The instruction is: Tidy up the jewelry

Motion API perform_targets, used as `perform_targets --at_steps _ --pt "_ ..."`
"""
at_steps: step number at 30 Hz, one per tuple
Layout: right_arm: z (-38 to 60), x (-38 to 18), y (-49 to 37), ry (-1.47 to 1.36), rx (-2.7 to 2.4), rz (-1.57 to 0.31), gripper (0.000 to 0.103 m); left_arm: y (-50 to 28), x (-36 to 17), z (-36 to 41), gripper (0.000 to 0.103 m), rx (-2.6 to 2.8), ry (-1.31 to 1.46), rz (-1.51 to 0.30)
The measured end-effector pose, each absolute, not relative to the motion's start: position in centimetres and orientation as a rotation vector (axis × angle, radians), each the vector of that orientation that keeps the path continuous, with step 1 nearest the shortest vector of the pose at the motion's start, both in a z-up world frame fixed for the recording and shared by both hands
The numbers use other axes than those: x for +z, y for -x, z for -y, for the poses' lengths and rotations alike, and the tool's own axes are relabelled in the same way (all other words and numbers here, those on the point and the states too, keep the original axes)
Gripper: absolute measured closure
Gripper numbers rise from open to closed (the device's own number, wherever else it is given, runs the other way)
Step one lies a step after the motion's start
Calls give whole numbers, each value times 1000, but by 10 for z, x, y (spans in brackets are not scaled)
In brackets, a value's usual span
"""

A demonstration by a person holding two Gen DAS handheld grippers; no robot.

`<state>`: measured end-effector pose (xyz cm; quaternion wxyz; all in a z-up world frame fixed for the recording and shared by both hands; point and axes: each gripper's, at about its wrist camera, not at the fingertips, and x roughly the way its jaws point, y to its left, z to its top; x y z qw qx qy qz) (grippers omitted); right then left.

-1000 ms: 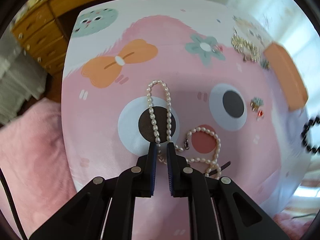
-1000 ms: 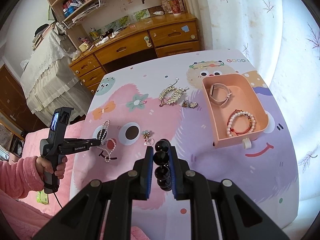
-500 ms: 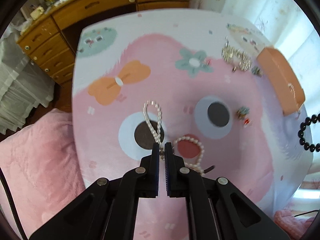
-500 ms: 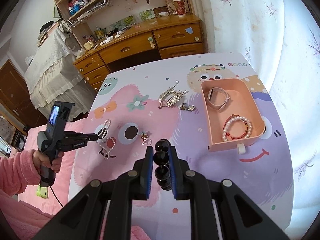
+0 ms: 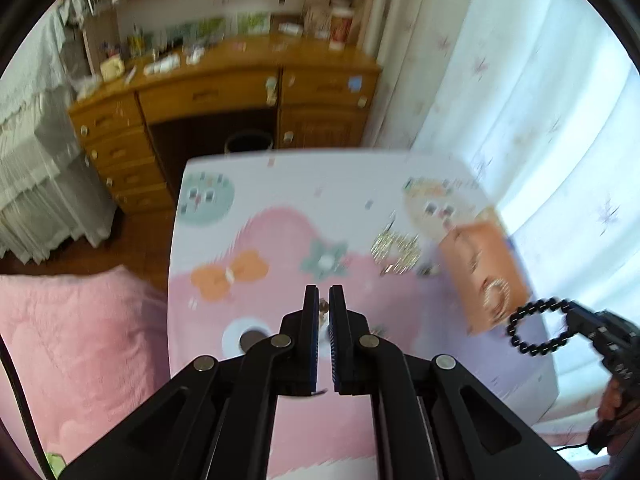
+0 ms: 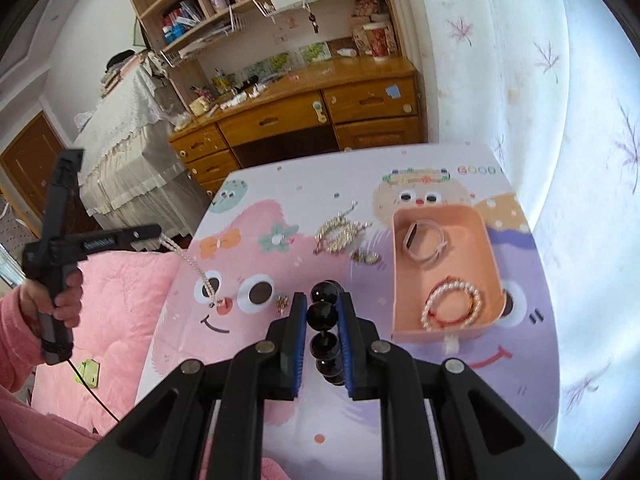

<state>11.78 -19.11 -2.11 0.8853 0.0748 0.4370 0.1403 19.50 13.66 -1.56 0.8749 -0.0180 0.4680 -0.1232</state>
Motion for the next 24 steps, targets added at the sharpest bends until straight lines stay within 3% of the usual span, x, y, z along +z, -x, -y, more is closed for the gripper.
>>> perform_targets --at_steps 14,24 --pt "241 19 -143 -141 353 -775 88 -188 106 -36 100 -375 1 -732" --pt "278 26 -162 -157 375 -751 88 -199 124 44 100 -465 26 -671"
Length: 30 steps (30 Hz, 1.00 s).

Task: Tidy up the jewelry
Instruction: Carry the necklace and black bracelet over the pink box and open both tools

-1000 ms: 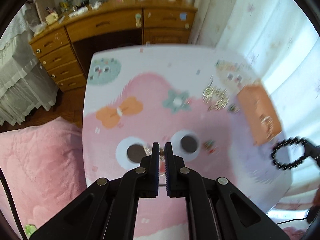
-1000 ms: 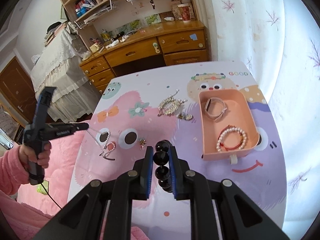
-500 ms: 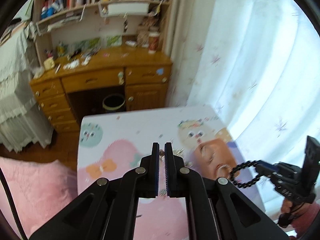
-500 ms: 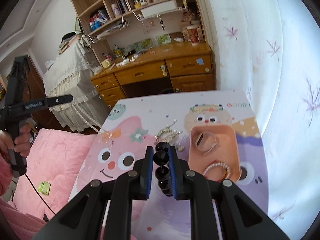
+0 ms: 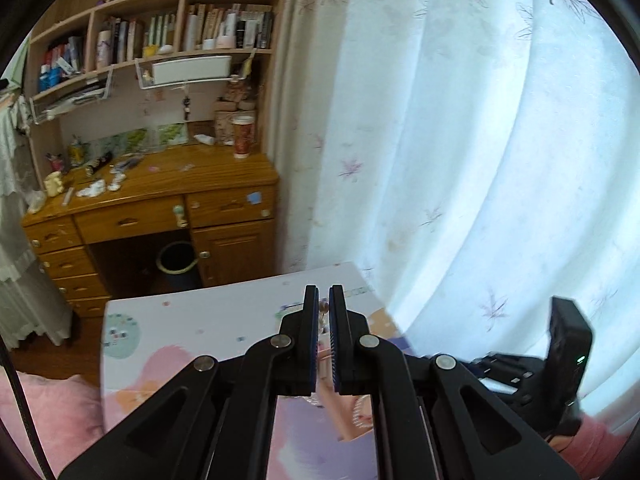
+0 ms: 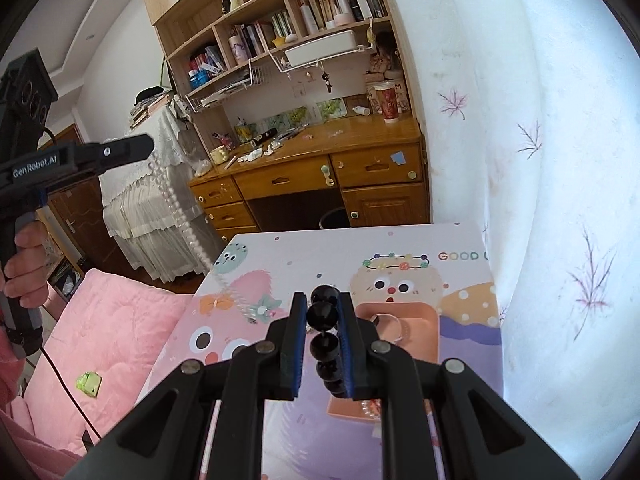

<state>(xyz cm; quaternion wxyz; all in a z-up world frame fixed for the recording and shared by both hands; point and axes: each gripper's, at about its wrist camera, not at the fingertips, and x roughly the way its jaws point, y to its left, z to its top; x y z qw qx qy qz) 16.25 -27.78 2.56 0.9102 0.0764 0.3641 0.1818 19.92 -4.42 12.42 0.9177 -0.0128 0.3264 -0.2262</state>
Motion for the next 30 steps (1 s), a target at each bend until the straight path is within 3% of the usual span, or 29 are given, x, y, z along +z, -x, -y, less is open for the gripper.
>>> perform_targets --at_steps 7,22,24,26,28,30 --pt "297 -3 -173 -173 387 -838 88 -210 93 93 100 -511 50 -740" --pt "305 -78 -179 -170 415 -1068 88 -210 -41 164 99 -520 -14 -1038" --pt "303 -82 -181 -147 405 -1100 87 -207 -44 168 86 -485 -73 -1047" --pt "306 -80 -181 -138 385 -1106 87 -204 -41 168 50 -466 -99 -1040" --pt "310 -77 -181 -158 372 -1100 84 -203 -32 161 29 -450 -88 -1023" --pt "315 -74 -181 -195 354 -1095 71 -204 -23 150 26 -431 -77 -1004"
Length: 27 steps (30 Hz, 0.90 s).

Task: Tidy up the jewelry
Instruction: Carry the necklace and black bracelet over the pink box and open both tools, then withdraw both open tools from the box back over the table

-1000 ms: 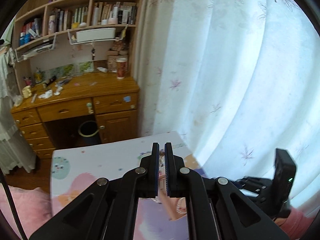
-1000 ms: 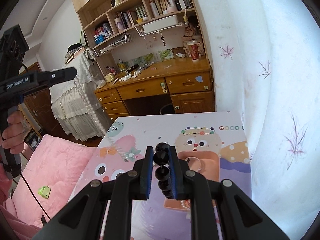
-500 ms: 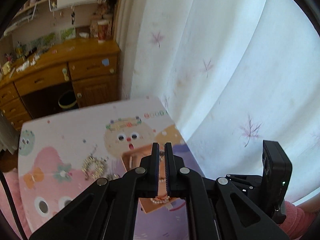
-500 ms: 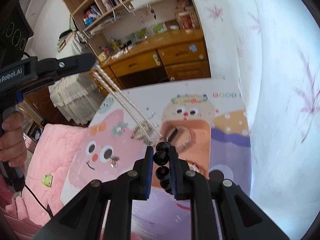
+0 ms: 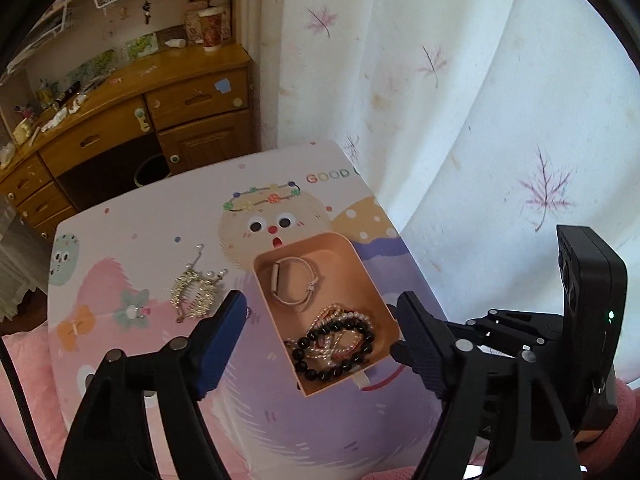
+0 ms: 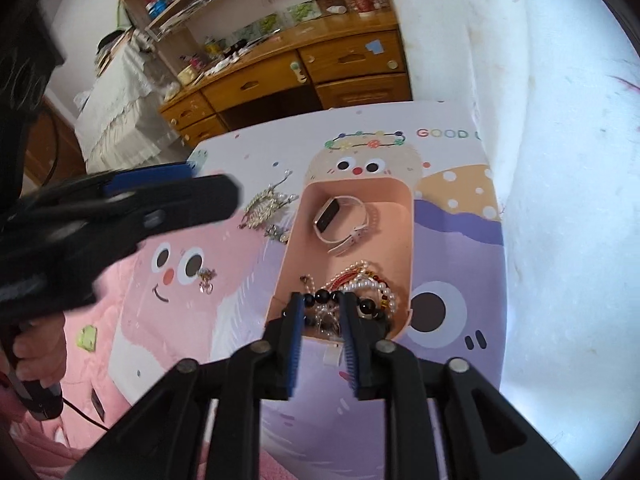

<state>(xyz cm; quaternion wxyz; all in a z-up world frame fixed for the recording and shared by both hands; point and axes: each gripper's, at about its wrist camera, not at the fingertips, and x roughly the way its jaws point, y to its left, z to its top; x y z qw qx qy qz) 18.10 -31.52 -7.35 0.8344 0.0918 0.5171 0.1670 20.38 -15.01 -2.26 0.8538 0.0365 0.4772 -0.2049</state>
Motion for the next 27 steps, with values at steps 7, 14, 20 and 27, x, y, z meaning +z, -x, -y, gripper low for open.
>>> perform_targets --at_steps 7,14,20,27 --pt "328 -70 -182 -350 317 -1097 47 -206 -19 108 21 -268 -107 -1033" --pt "325 -90 -174 -555 268 -1165 34 -189 -48 52 16 -130 -64 -1168" --pt "303 -105 -163 -519 239 -1270 27 -157 -75 12 16 -100 -55 -1241" --pt "269 -117 -152 -465 239 -1351 27 -127 -91 -30 16 -70 -68 -1232"
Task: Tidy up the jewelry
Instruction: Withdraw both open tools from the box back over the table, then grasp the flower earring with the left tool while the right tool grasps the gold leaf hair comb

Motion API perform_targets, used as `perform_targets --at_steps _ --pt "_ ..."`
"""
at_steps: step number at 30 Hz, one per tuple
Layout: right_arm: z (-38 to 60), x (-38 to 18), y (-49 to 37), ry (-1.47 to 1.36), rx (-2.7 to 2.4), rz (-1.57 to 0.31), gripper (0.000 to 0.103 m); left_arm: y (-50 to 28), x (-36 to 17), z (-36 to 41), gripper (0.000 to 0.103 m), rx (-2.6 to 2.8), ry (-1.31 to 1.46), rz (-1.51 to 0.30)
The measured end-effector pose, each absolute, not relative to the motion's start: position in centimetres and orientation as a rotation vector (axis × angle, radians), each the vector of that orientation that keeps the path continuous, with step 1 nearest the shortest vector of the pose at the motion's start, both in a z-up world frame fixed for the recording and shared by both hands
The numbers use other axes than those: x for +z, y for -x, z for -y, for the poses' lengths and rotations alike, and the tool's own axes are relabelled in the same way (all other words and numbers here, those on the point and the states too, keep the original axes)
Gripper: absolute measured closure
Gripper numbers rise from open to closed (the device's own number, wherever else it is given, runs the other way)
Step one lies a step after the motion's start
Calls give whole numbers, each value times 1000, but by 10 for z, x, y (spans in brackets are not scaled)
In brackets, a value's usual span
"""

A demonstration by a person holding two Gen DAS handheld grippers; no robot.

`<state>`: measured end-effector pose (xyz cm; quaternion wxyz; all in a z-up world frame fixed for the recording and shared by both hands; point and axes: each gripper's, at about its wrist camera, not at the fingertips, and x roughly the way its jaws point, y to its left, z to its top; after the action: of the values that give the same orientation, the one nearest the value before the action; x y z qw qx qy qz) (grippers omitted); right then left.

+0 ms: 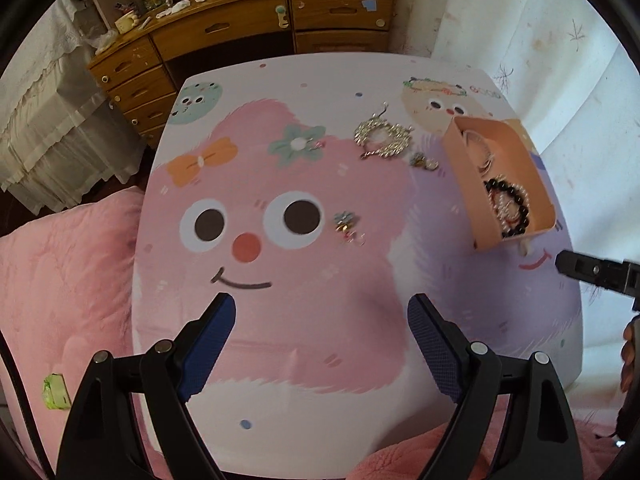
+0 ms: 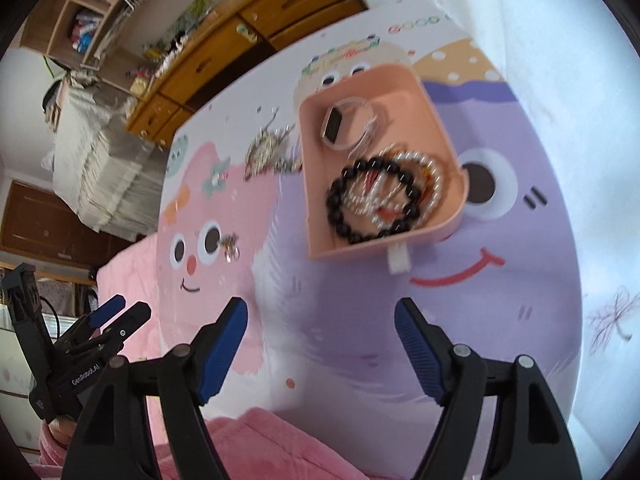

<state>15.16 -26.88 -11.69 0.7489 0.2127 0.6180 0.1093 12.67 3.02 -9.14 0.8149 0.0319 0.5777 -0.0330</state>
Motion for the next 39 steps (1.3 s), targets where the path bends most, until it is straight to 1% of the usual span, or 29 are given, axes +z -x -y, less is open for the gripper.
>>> perform_targets --at_steps 7,9,11,18,22,25,28,34,39 --pt "234 -120 -151 -488 208 -1370 24 -124 -108 -58 16 -159 -140 -1295" --pt "224 -121 -152 -509 190 -1372 22 -126 -114 -62 15 -176 -195 -1308" --pt "218 -122 -155 -543 175 -1379 22 -127 -120 -63 10 -223 -240 -1313" --pt "207 -124 -189 -761 153 -1427 21 -139 -145 -48 9 -371 -323 -1258" --pt "201 -116 -225 -813 155 -1469 15 -150 -159 -35 9 -418 -322 -1211" --pt "197 -112 -256 -813 141 -1497 13 -160 -166 -31 9 -433 -265 -1182" --pt "189 -116 -289 -766 97 -1564 11 -170 -171 -30 9 -429 -195 -1150" --pt "172 -146 -352 -785 72 -1641 11 -180 -183 -23 9 -402 -181 -1080" --pt "156 -174 -384 -647 -33 -1717 11 -186 -192 -21 10 -372 -142 -1080"
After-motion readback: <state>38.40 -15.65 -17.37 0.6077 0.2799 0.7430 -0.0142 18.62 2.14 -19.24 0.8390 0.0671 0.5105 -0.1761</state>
